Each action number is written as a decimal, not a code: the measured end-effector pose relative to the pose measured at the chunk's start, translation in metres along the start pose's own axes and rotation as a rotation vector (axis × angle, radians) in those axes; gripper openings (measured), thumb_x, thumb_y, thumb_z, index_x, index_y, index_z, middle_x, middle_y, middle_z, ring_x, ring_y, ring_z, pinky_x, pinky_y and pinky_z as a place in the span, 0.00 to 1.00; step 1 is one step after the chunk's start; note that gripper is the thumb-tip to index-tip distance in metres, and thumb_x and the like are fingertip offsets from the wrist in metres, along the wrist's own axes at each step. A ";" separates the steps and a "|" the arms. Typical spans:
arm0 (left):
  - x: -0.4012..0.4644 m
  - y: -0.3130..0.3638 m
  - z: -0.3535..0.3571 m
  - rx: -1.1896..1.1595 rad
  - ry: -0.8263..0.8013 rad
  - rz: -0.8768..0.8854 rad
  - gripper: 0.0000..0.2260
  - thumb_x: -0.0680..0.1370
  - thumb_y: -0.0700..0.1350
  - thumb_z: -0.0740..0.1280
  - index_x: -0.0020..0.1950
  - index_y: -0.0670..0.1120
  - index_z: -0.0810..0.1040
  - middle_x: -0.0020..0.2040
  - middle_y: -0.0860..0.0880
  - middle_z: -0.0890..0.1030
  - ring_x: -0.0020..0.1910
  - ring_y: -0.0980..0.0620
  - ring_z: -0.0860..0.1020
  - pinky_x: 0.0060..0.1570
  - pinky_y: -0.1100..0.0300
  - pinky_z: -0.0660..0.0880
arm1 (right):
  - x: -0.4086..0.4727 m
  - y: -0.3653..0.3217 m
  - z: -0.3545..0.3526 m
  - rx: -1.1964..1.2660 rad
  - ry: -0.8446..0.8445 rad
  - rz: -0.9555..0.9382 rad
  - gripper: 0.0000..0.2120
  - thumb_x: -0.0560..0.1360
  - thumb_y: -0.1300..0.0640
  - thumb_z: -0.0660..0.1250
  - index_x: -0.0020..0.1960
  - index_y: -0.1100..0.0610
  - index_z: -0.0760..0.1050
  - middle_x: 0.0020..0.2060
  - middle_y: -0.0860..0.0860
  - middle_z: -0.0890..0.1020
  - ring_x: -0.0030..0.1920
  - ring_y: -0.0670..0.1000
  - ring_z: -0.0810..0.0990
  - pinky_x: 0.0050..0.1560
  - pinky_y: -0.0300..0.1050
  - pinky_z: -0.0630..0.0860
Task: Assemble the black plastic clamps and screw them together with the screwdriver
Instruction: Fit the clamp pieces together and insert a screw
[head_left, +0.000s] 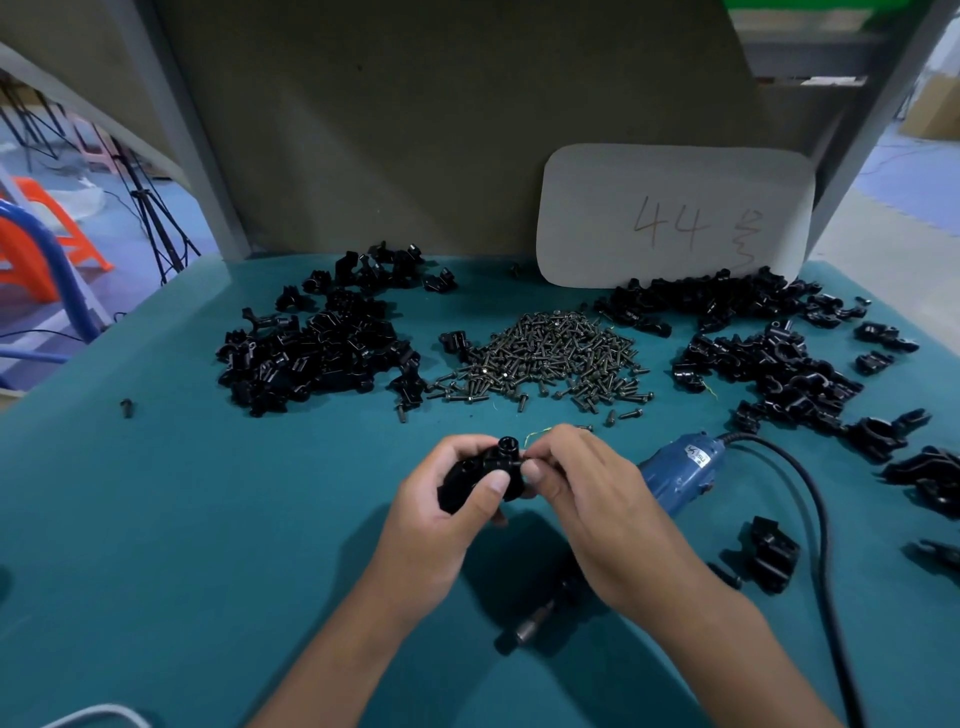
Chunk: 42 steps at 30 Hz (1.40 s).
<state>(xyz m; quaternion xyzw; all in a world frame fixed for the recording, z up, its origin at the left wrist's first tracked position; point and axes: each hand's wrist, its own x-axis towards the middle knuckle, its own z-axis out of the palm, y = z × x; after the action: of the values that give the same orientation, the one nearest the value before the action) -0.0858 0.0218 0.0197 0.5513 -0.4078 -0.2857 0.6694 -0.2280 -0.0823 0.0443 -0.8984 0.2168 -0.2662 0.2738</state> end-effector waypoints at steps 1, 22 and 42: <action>-0.001 0.000 0.001 0.012 -0.002 0.005 0.15 0.73 0.54 0.70 0.56 0.47 0.79 0.48 0.49 0.84 0.45 0.52 0.83 0.43 0.63 0.79 | 0.000 -0.001 0.001 -0.021 0.004 -0.021 0.15 0.86 0.41 0.49 0.45 0.45 0.65 0.42 0.41 0.72 0.47 0.45 0.73 0.47 0.44 0.70; 0.001 0.002 0.000 0.009 -0.047 0.010 0.09 0.75 0.54 0.70 0.54 0.57 0.81 0.48 0.51 0.83 0.43 0.51 0.82 0.44 0.62 0.78 | 0.001 -0.004 -0.010 -0.229 -0.059 -0.082 0.11 0.84 0.41 0.47 0.50 0.43 0.64 0.45 0.40 0.67 0.45 0.44 0.70 0.41 0.45 0.71; 0.003 -0.002 0.000 -0.051 -0.053 -0.043 0.09 0.73 0.54 0.70 0.53 0.56 0.82 0.47 0.50 0.84 0.42 0.52 0.81 0.43 0.60 0.78 | 0.003 -0.006 -0.011 -0.212 -0.105 0.001 0.17 0.81 0.35 0.43 0.45 0.44 0.62 0.39 0.43 0.72 0.41 0.47 0.72 0.40 0.47 0.70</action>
<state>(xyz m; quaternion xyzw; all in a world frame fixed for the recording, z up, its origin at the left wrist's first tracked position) -0.0839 0.0193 0.0187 0.5349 -0.4061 -0.3247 0.6660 -0.2309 -0.0833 0.0568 -0.9349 0.2296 -0.1943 0.1885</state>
